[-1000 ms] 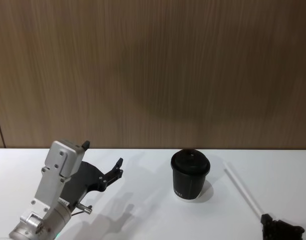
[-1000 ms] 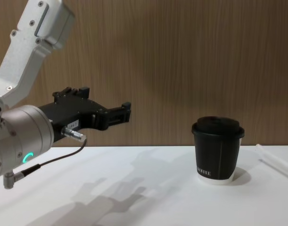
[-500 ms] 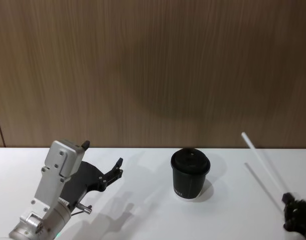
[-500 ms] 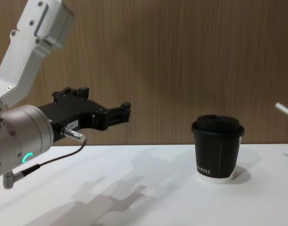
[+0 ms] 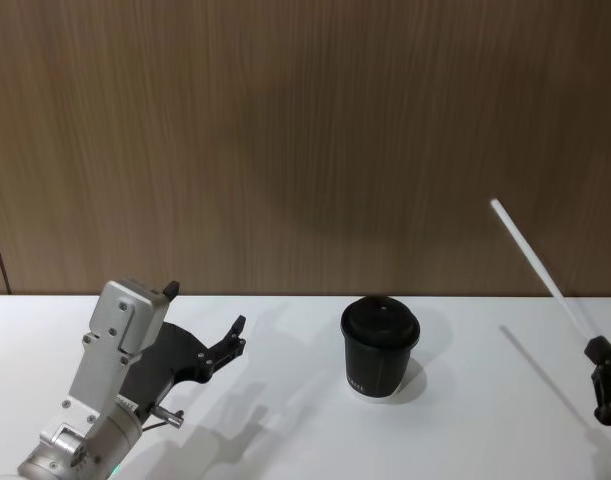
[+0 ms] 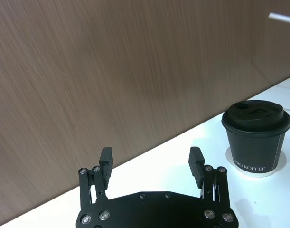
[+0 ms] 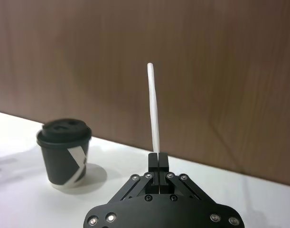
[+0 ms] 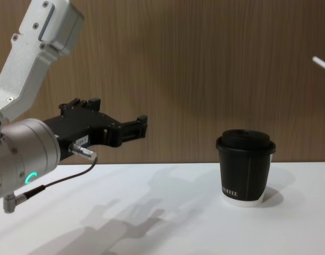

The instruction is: Pick up the straw with one hand, pass it to the other hand, and insert it into the cup.

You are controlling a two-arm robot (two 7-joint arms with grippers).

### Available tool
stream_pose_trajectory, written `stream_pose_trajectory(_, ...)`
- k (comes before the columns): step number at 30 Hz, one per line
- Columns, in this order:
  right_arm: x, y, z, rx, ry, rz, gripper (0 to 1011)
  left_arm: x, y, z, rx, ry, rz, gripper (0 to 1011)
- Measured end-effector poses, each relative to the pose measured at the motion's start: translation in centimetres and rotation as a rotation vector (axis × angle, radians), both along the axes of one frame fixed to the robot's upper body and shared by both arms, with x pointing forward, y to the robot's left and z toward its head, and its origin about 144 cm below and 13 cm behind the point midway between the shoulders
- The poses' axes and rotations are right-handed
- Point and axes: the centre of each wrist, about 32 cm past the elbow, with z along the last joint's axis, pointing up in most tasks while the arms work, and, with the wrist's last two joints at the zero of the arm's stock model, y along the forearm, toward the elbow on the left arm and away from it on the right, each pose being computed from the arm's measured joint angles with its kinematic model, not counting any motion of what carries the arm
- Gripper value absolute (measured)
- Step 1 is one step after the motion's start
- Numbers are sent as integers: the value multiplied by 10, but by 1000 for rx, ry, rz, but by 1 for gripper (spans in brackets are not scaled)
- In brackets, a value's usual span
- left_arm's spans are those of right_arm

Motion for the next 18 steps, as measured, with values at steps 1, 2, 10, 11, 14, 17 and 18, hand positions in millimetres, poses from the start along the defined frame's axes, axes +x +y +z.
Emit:
stream_pose_trajectory(1, 1, -2, 2, 4, -14, 21, 9, 0, 0, 0, 0, 0, 0, 1003)
stream_pose_trajectory(2, 1, -3, 3, 5, -19, 31, 9, 0, 0, 0, 0, 0, 0, 1003)
stream_pose_trajectory(10, 6, -10, 12, 16, -66, 137, 9, 0, 0, 0, 0, 0, 0, 1003)
stream_pose_trajectory(11, 8, -10, 13, 18, -72, 160, 9, 0, 0, 0, 0, 0, 0, 1003)
stream_pose_trajectory(14, 9, -11, 15, 23, -80, 195, 9, 0, 0, 0, 0, 0, 0, 1003)
stream_pose_trajectory(17, 12, -10, 18, 29, -91, 240, 9, 0, 0, 0, 0, 0, 0, 1003)
stream_pose_trajectory(18, 14, -10, 19, 31, -95, 266, 9, 0, 0, 0, 0, 0, 0, 1003)
